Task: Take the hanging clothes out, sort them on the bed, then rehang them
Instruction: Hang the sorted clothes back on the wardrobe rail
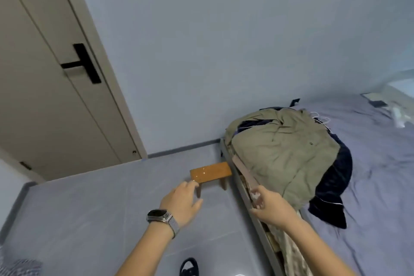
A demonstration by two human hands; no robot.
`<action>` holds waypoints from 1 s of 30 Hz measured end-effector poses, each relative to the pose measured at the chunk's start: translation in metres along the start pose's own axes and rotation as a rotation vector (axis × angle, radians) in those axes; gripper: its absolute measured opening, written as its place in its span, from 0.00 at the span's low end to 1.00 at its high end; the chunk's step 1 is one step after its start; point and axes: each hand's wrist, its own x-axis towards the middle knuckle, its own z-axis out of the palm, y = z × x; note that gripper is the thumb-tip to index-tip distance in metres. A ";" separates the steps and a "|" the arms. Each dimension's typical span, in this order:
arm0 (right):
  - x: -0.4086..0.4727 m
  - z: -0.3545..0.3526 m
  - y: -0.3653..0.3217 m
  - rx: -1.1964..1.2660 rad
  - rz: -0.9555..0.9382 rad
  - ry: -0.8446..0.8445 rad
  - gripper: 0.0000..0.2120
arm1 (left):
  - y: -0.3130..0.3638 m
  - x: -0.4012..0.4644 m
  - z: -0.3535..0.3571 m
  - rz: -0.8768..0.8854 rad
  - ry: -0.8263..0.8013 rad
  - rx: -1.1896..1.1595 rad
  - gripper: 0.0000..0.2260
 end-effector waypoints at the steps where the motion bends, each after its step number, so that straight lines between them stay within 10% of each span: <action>1: 0.010 -0.004 0.011 0.025 0.041 0.003 0.25 | 0.005 0.023 0.003 0.036 -0.025 0.009 0.19; 15: 0.117 -0.069 0.138 0.222 0.557 0.119 0.18 | 0.103 0.295 -0.008 0.411 -0.117 0.019 0.13; 30: 0.375 -0.160 0.391 0.283 0.629 0.090 0.16 | 0.285 0.552 0.074 0.466 -0.073 0.034 0.15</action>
